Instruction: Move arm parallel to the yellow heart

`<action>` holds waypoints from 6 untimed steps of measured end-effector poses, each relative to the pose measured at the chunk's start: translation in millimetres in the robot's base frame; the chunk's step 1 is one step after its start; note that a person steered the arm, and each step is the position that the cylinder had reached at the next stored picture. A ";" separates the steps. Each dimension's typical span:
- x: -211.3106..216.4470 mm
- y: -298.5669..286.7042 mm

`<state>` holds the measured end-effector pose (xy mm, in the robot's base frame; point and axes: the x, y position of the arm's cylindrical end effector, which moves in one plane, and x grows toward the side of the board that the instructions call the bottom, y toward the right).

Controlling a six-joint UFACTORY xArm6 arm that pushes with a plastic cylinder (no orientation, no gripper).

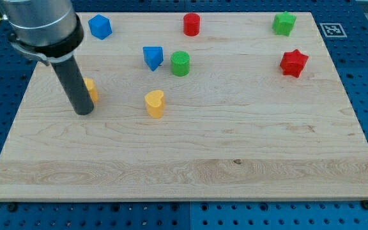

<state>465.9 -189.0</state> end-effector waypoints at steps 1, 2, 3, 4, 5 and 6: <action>-5.1 -6.2; 21.3 9.4; 43.4 30.5; 54.3 42.5; 71.1 114.9; 65.5 184.0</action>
